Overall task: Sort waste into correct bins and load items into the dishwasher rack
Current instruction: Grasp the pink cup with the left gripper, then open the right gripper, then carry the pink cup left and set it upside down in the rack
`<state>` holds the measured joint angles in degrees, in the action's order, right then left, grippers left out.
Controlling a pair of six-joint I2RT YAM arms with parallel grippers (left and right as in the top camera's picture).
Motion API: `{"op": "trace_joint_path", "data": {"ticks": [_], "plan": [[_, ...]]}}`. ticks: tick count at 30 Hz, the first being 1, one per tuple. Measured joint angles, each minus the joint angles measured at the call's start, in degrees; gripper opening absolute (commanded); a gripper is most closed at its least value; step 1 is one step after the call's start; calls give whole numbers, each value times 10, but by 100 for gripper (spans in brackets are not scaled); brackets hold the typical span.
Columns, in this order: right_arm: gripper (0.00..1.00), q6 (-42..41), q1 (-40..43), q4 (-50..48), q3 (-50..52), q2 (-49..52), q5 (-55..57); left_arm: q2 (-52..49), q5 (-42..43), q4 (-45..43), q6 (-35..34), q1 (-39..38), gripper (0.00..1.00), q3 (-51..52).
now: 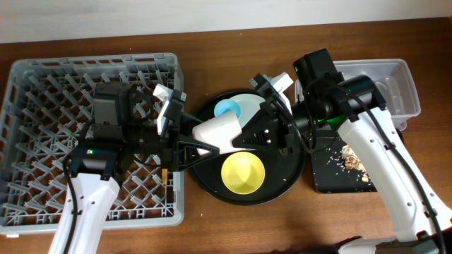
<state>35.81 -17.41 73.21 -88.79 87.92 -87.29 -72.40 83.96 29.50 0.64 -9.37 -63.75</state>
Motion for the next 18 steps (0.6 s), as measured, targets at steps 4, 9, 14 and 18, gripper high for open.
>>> {"op": "trace_joint_path", "data": {"ticks": [4, 9, 14, 18], "plan": [[5, 0, -2, 0, 0, 0, 3, 0, 0, 0, 0, 0, 61, 0], [18, 0, -3, 2, 0, 0, 9, 0, -3, 0, 0, 0, 48, 0], [74, 0, -22, 6, 0, 0, 27, 0, -2, -4, 0, -4, 42, 0], [99, -11, -14, 0, 0, 0, 31, 0, -3, -17, -7, -2, 41, 0]]}}
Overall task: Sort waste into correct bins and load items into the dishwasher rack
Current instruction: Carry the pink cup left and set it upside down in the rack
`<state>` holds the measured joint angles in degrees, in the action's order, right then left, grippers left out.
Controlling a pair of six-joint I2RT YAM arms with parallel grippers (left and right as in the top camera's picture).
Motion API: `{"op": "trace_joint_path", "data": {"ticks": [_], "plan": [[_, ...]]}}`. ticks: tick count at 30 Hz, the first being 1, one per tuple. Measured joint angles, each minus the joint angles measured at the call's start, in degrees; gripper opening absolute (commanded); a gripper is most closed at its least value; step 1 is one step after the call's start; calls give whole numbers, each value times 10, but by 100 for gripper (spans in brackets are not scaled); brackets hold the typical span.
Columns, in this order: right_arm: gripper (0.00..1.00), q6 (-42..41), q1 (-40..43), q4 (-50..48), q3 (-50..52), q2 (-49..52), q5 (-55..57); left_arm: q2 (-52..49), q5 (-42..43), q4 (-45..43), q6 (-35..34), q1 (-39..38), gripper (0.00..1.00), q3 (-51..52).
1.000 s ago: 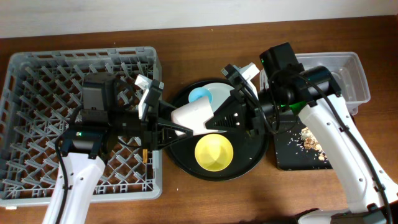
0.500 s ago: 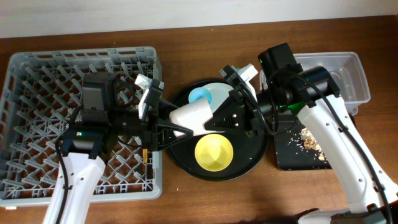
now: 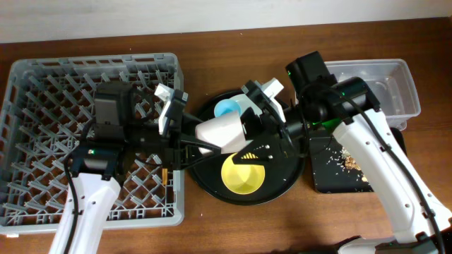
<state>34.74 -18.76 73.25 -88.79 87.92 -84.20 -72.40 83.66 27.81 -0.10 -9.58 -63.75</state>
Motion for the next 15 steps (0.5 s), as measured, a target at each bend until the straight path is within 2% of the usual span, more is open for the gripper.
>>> {"op": "trace_joint_path", "data": {"ticks": [4, 8, 13, 15], "plan": [[99, -31, 52, 1, 0, 0, 2, 0, -1, -22, -34, 35, 41, 0], [99, -79, 125, 2, 0, 0, 35, 0, -15, -24, -74, 111, 41, 0], [99, -145, 164, 3, 0, 0, 175, 2, -74, -17, -123, 183, 42, 0], [99, -157, 164, 4, 0, 0, 231, 3, -115, 18, -138, 200, 42, -9]]}}
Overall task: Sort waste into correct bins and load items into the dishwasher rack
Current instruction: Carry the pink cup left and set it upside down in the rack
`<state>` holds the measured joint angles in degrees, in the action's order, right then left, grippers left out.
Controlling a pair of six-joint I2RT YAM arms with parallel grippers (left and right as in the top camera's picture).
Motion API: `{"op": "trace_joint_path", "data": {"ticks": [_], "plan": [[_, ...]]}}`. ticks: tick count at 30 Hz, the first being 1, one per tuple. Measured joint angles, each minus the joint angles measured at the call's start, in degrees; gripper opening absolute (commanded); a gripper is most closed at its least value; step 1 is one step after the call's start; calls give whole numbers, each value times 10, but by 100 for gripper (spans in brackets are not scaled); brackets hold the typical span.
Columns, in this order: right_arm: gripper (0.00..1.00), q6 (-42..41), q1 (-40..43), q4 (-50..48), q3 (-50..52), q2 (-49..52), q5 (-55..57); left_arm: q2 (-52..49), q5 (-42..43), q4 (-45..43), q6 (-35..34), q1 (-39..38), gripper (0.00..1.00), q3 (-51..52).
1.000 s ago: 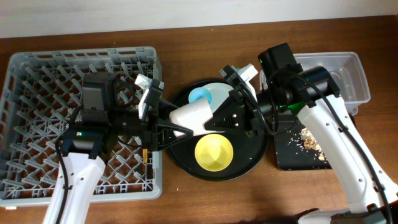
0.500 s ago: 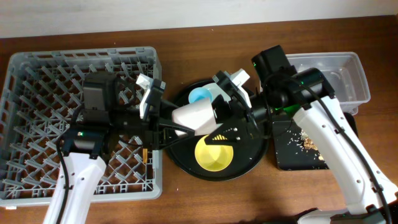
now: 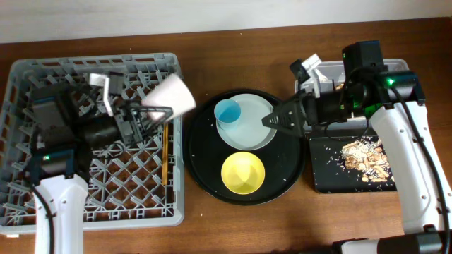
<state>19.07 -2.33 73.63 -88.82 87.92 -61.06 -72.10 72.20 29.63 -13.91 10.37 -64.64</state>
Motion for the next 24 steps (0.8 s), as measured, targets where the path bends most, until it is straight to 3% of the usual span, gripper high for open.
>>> {"op": "trace_joint_path", "data": {"ticks": [3, 5, 10, 13, 17, 24], "plan": [[99, -11, 0, 0, 0, 0, 51, 0, -78, 77, -4, 5, 42, -39], [99, -13, 0, -1, 0, 0, 72, -1, -170, 180, 7, 4, 42, -107], [99, -17, 0, -2, 0, 0, 96, -31, -396, 371, 46, -11, 42, -329], [99, -20, 0, -2, 0, 0, 101, -98, -476, 454, 62, -21, 42, -459], [99, -22, 0, -2, 0, 0, 103, -212, -515, 495, 76, -23, 38, -522], [99, -22, 0, -2, 0, 0, 103, -431, -550, 514, 94, -23, 36, -522]]}}
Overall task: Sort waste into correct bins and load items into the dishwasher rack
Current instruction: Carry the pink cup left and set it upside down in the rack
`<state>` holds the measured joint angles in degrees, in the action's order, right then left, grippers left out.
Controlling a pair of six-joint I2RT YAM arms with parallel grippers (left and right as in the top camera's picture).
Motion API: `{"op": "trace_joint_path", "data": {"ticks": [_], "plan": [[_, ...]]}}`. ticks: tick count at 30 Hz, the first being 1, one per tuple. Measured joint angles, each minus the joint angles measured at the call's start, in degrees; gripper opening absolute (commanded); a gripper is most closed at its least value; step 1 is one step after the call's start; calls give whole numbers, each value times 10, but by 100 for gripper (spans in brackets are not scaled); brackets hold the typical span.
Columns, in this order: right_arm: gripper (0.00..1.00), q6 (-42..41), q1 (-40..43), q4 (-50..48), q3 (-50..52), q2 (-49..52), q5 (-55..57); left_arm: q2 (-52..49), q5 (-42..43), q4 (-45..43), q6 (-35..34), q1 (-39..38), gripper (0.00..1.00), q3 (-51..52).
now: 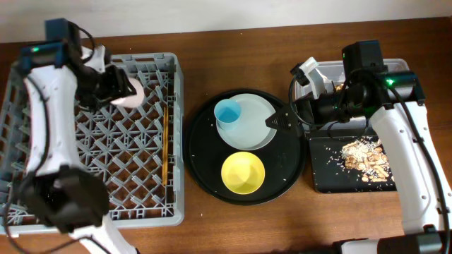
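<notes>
My left gripper [115,87] is shut on a white cup [132,92], which lies tipped on its side over the back rows of the grey dishwasher rack [42,212]. My right gripper [277,121] hangs over the right rim of the round black tray [205,176]. Its fingers meet in a point with nothing between them. On the tray sit a pale plate [253,121], a small blue cup [227,111] on that plate, and a yellow bowl [243,173].
A thin yellow stick [165,144] lies in the rack near its right wall. A black square tray with food scraps [332,176] sits right of the round tray. Behind it is a clear plastic container [395,88]. The right arm spans both.
My left arm has moved to the rack's back left corner, and the white cup went from above the rack's right rear to lower over its back rows. The right gripper shifted slightly to the right.
At first both grippers met at the white cup over the black tray, and stayed close together there. Then the left gripper held the cup alone above the rack's right rear while the right had drawn back to the tray's right rim. Now the cup is over the rack's back rows.
</notes>
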<state>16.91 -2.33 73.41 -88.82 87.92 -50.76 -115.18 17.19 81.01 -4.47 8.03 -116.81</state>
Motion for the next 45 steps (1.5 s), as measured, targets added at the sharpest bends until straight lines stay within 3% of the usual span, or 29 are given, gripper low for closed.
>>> {"op": "trace_joint_path", "data": {"ticks": [6, 10, 23, 39, 40, 45], "plan": [[99, 0, 0, 0, 0, 0, 0, -51, -30, -10, 4, 0, 36, 0], [99, 0, 0, 0, 0, 0, 0, -56, -38, -21, 4, 0, 44, 0], [99, 0, 0, 0, 0, 0, 0, -56, -55, -31, 4, -31, 45, 0], [99, 0, 0, 0, 0, 0, 0, -56, -78, -30, 9, -34, 87, 0], [99, 0, 0, 0, 0, 0, 0, -56, -79, -30, 10, -34, 93, 0], [99, 0, 0, 0, 0, 0, 0, -56, -79, -30, 10, -33, 97, 0]]}}
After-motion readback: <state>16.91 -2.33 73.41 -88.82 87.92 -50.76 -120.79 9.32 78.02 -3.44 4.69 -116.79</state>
